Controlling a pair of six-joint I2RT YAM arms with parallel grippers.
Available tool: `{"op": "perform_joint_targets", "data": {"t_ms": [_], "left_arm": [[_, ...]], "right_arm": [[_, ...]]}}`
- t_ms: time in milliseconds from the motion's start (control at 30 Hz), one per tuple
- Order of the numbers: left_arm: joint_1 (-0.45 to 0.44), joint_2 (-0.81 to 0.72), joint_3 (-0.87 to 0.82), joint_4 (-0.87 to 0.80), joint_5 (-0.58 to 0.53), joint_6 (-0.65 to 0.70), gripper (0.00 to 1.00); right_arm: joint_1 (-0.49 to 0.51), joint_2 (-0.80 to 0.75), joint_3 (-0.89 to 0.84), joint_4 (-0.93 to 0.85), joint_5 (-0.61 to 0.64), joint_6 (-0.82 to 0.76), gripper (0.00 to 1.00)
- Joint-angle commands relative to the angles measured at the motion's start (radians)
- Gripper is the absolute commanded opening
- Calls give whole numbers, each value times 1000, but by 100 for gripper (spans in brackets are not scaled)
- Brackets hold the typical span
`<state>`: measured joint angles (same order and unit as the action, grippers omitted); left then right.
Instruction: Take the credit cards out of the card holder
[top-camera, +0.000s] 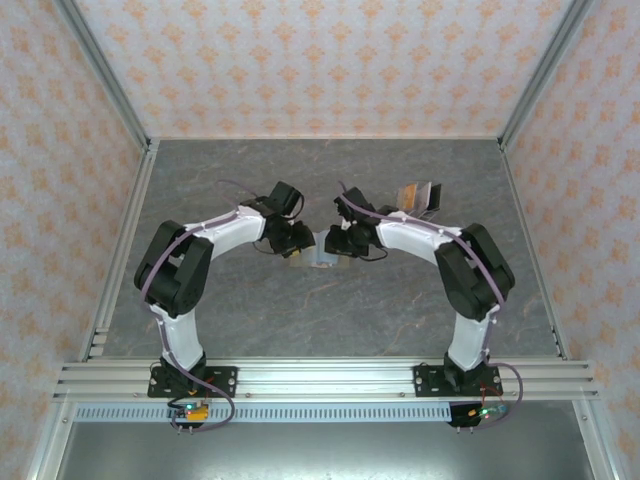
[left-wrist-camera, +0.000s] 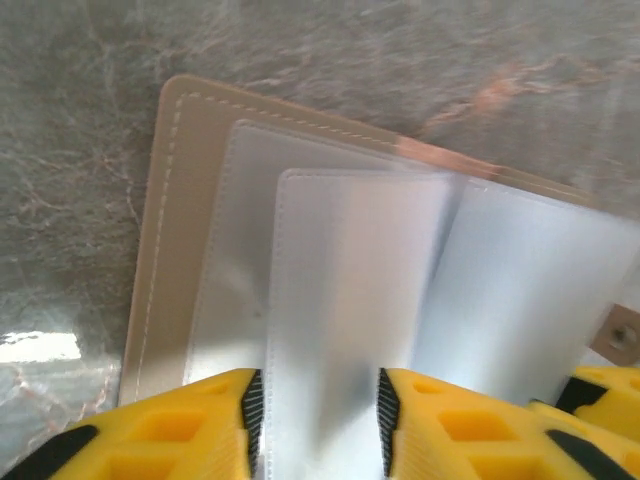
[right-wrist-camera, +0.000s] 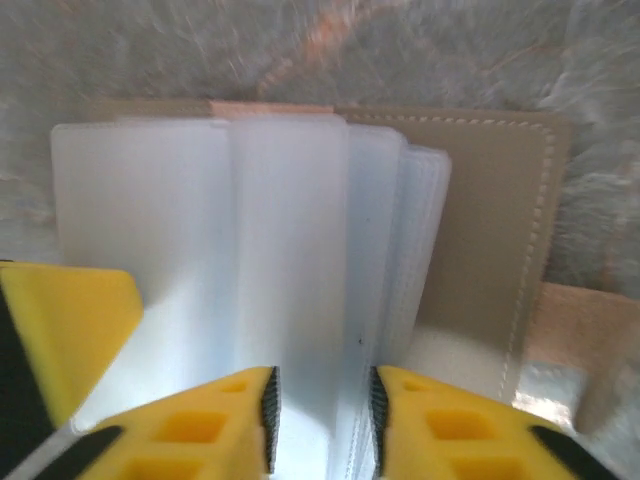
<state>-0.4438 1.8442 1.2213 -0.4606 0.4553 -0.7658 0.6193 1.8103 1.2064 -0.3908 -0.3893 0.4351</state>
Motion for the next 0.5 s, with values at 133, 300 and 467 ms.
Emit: {"op": "perform_joint_targets", "data": {"t_ms": [133, 300, 467], "left_arm": [[69, -208, 53, -149, -102, 80, 64], [153, -344, 22, -238, -279, 132, 82], [197, -483, -45, -264, -548, 189, 100]], "right_arm": [[-35, -274, -34, -53, 285, -38, 61], [-81, -441, -85, -35, 569, -136, 82], [-138, -568, -156, 39, 845, -244, 99]]}}
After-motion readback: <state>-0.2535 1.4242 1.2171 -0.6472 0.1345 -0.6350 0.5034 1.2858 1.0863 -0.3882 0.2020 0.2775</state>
